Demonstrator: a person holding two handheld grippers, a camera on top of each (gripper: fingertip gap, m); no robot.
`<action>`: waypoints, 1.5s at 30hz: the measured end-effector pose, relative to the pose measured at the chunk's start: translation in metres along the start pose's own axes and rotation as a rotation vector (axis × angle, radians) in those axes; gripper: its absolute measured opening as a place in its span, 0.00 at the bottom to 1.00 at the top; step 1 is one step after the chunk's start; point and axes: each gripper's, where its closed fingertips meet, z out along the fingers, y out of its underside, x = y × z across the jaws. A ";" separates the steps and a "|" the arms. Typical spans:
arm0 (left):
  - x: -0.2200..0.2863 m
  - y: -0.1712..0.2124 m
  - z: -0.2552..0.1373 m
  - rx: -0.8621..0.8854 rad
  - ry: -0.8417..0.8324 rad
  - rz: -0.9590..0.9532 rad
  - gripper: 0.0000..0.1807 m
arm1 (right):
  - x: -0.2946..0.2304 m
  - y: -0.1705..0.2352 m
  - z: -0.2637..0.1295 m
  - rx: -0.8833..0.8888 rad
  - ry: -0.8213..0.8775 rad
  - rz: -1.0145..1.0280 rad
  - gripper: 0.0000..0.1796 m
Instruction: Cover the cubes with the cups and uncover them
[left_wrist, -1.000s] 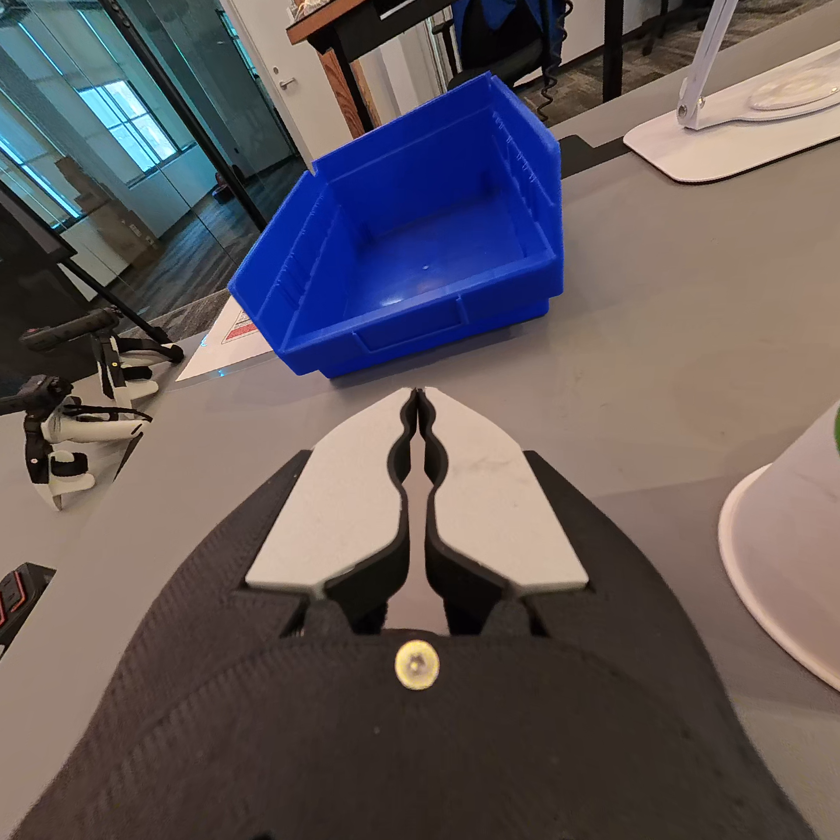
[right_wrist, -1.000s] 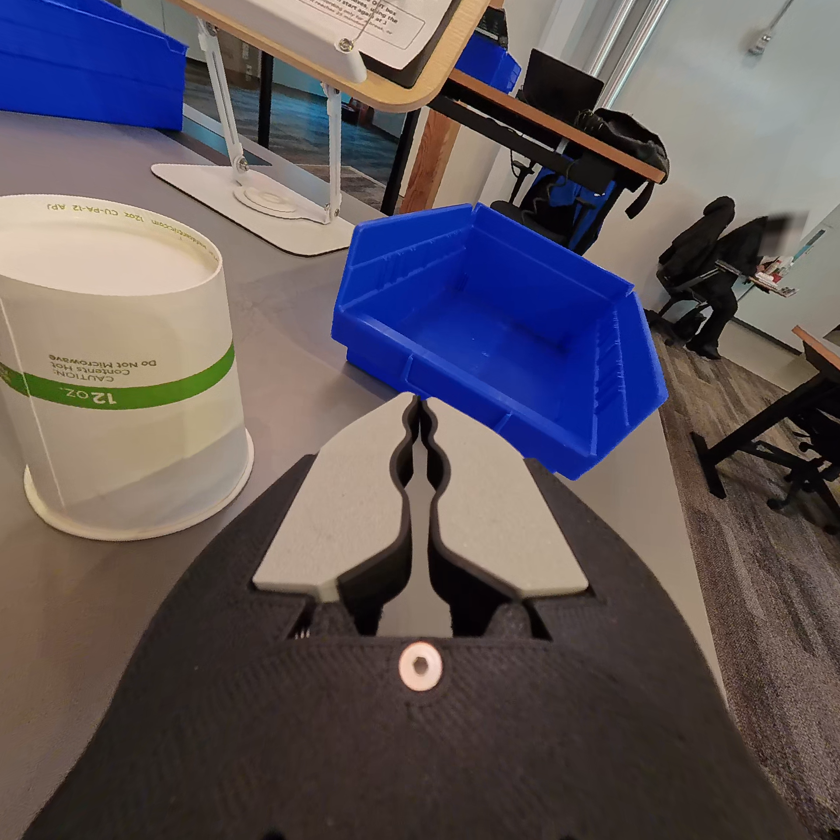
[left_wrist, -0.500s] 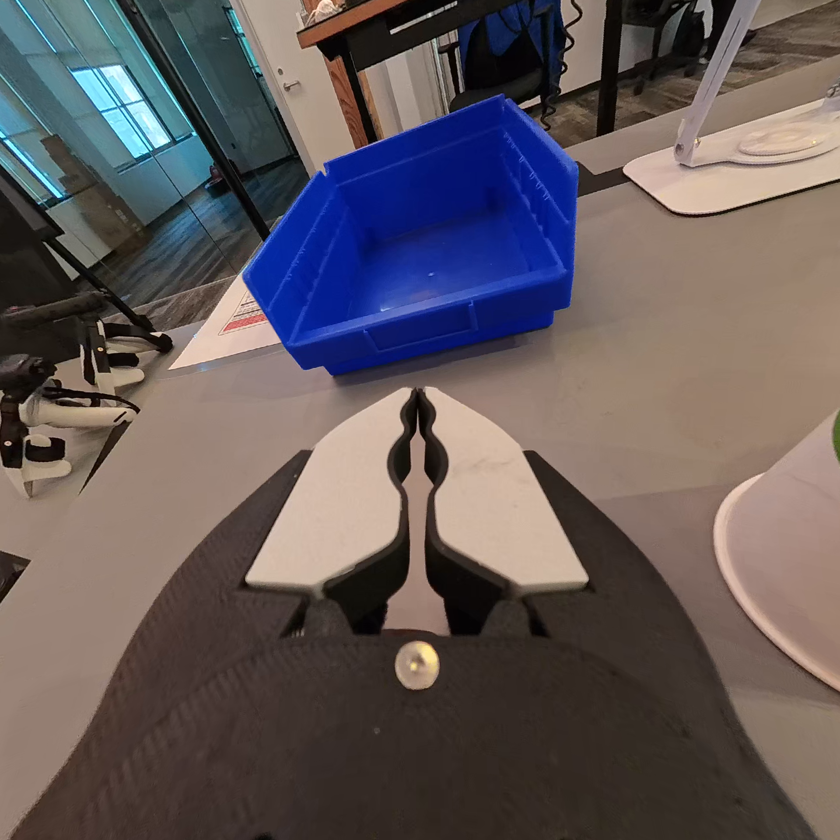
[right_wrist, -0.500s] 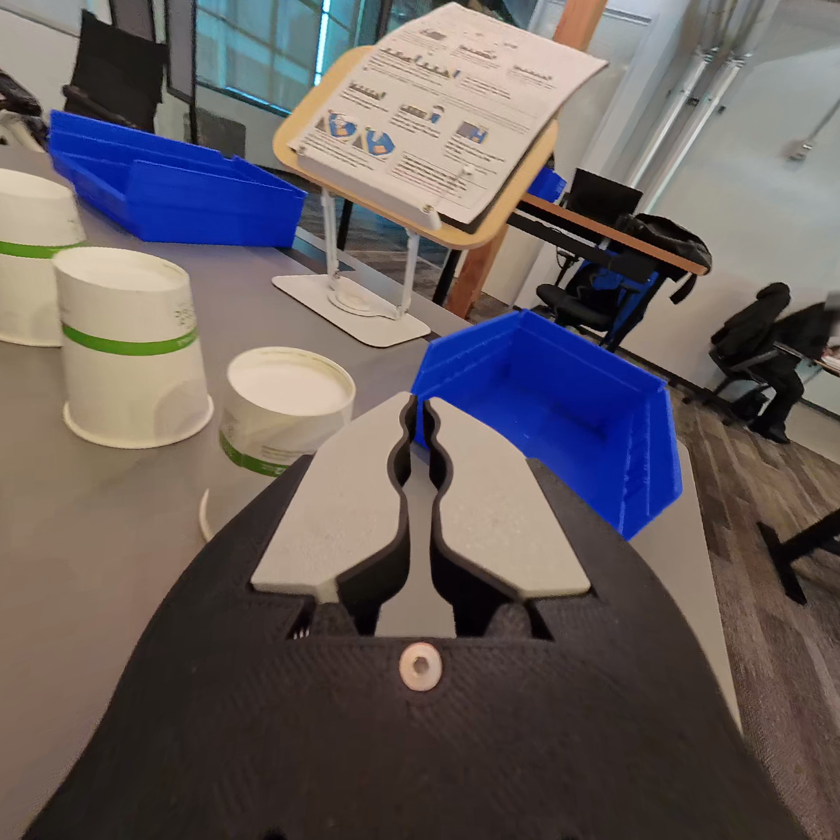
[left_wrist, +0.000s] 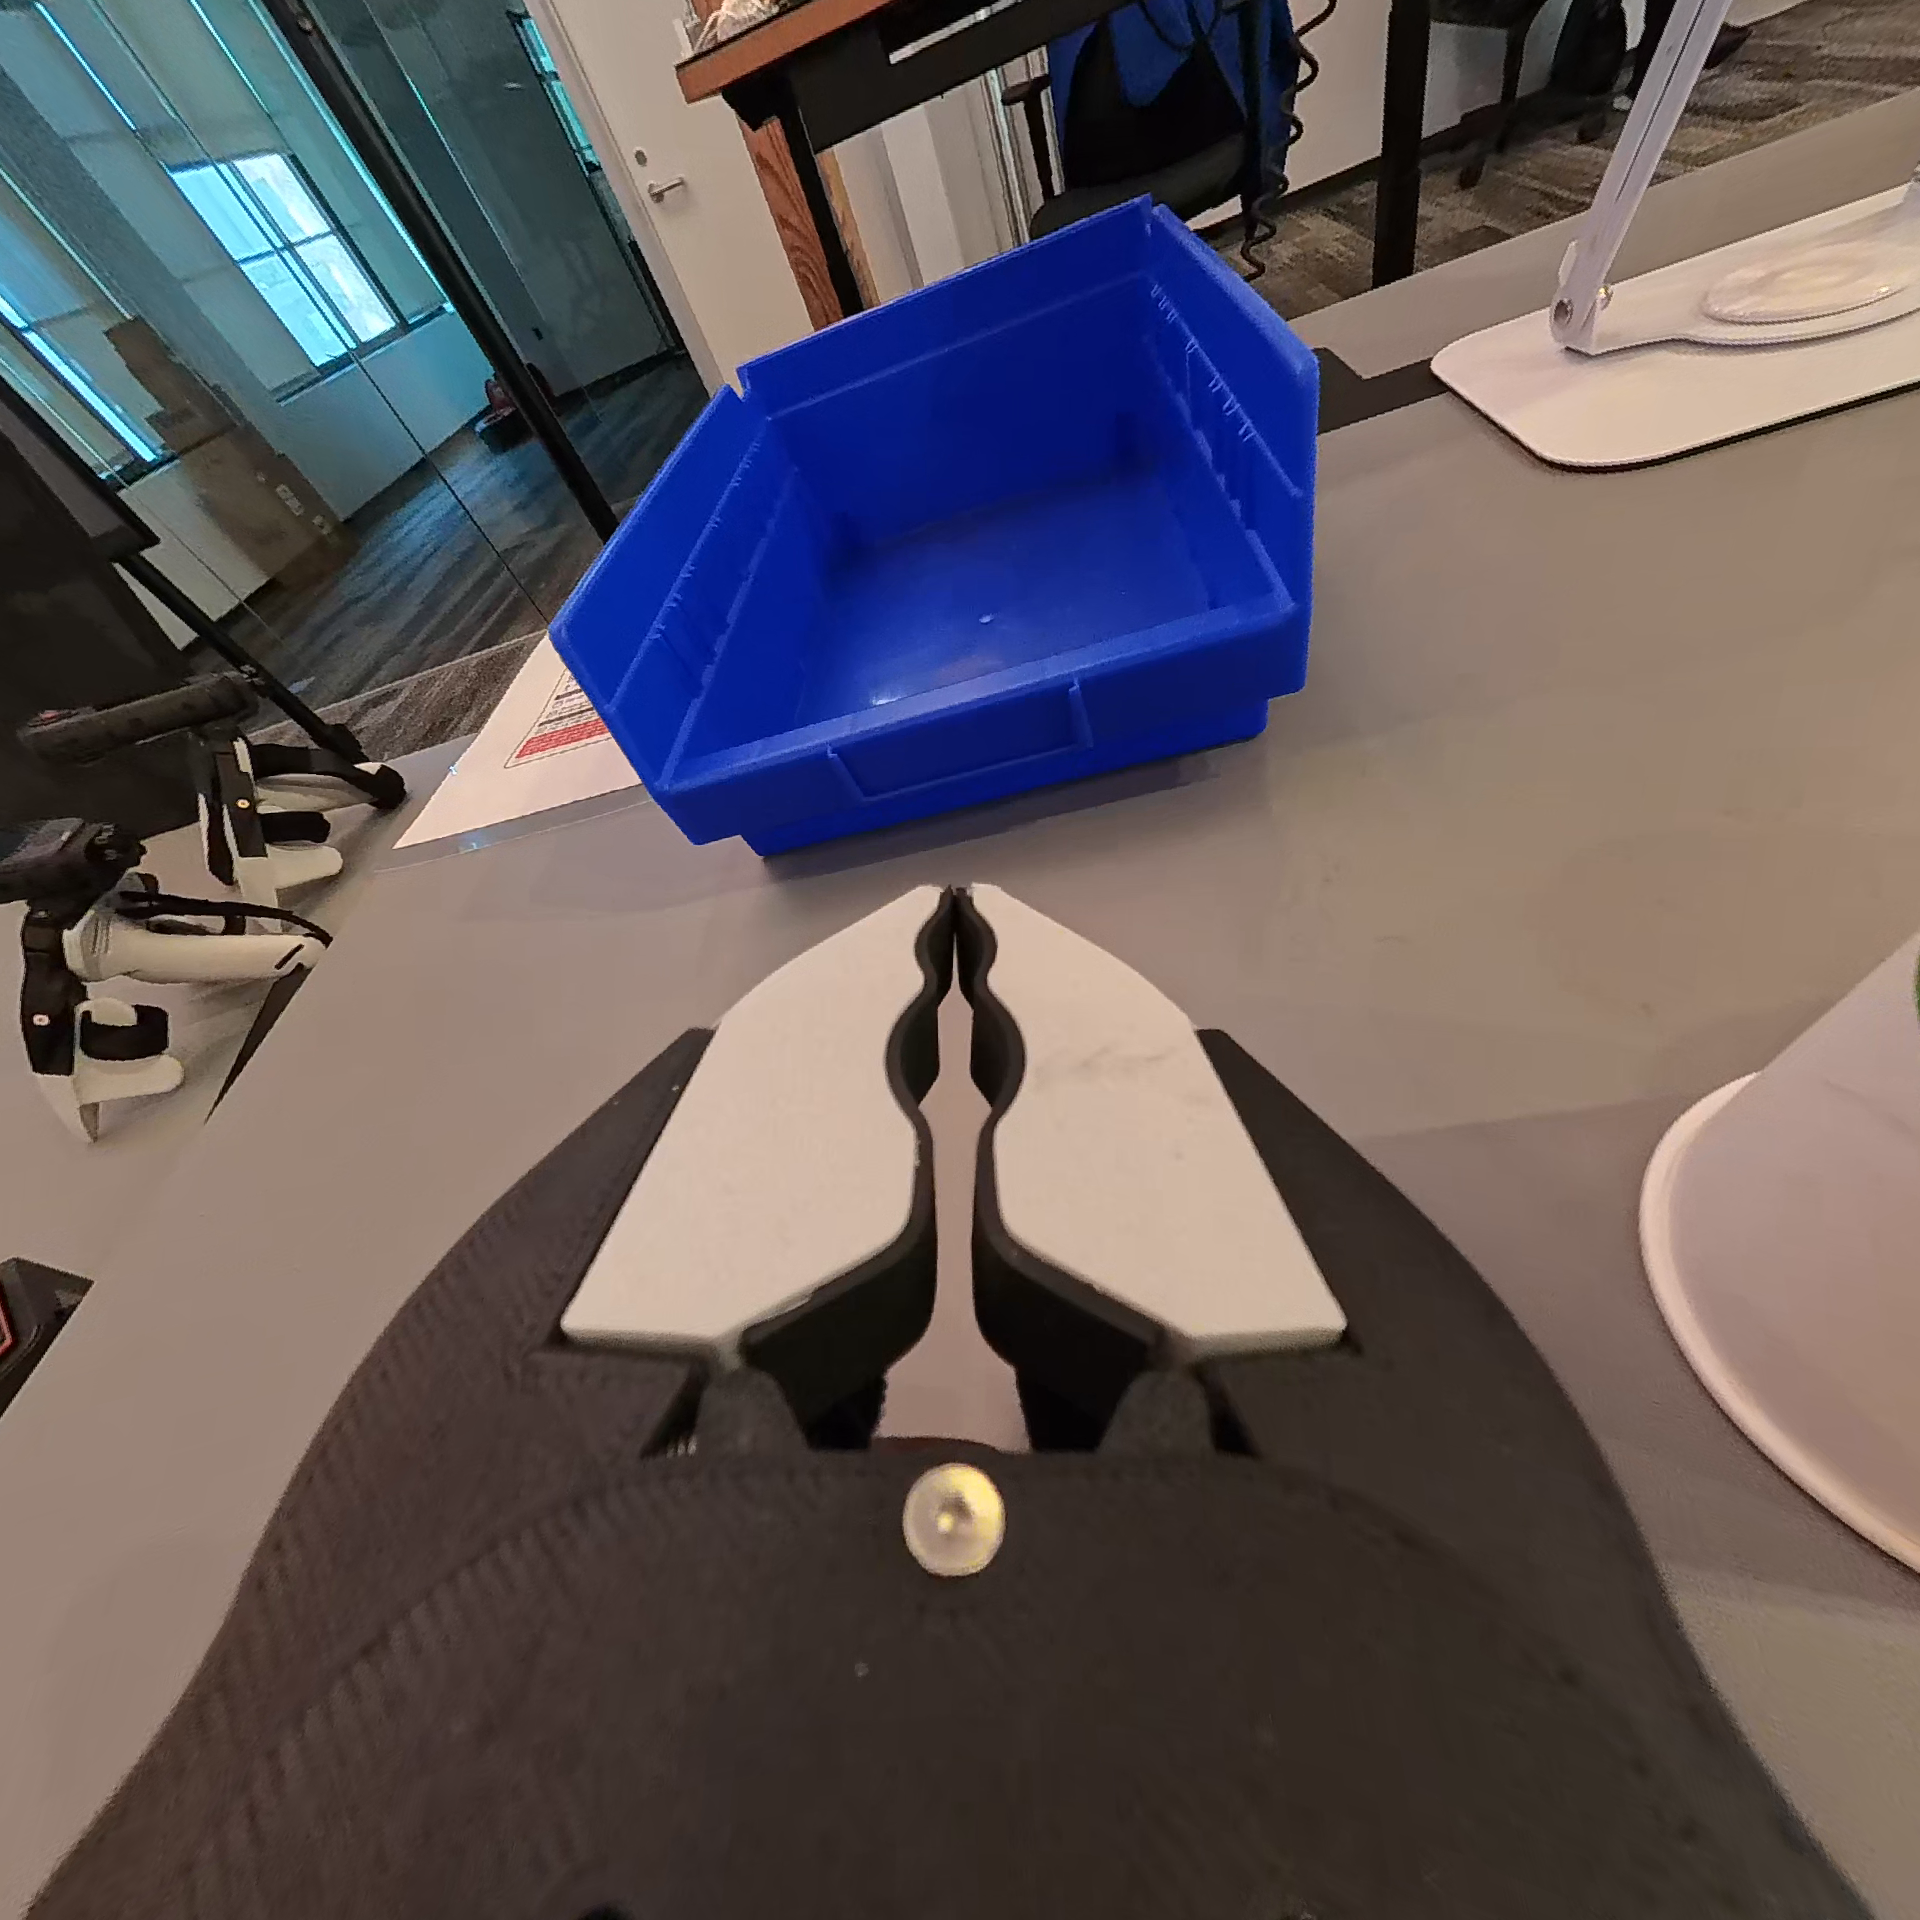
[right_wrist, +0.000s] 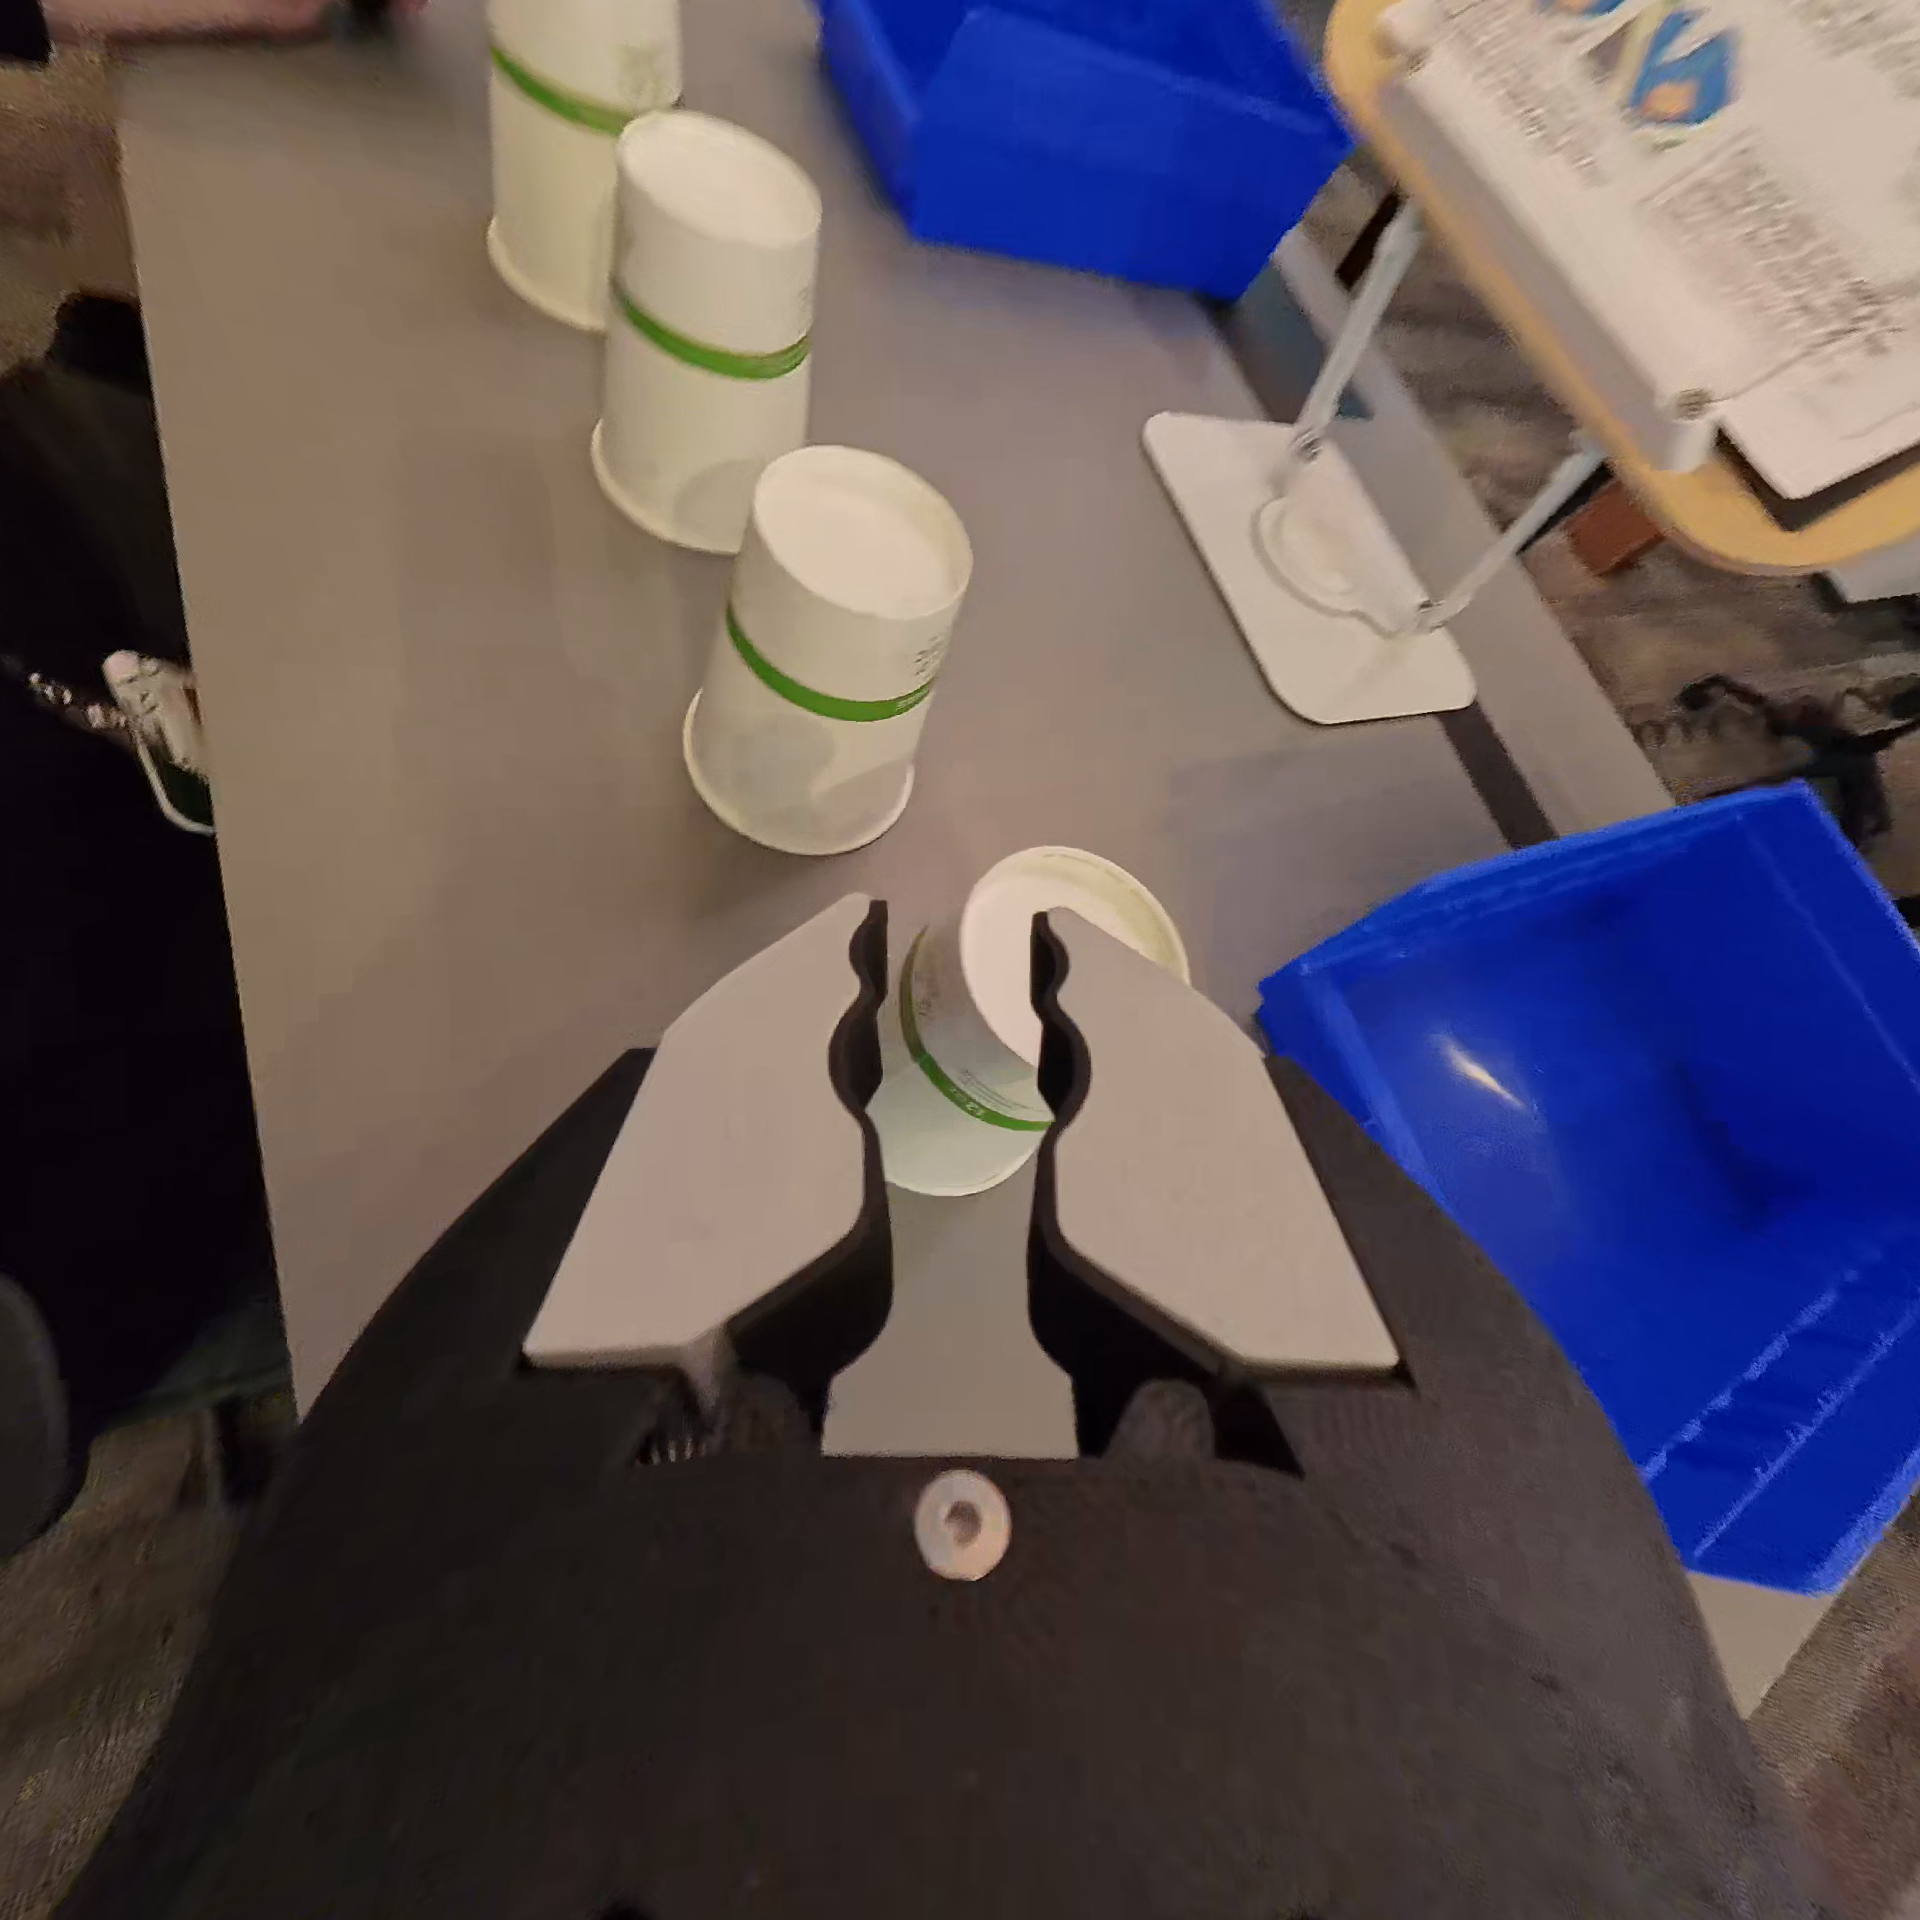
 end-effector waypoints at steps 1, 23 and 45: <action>0.000 0.000 0.000 -0.001 0.000 0.002 0.00 | -0.003 0.000 0.004 -0.033 -0.022 -0.016 0.15; -0.002 0.002 0.001 -0.010 -0.003 0.009 0.00 | -0.001 0.035 0.037 -0.444 -0.098 -0.172 0.03; -0.003 0.003 0.000 -0.016 -0.011 0.017 0.00 | 0.002 0.032 0.028 -0.405 -0.125 -0.155 0.01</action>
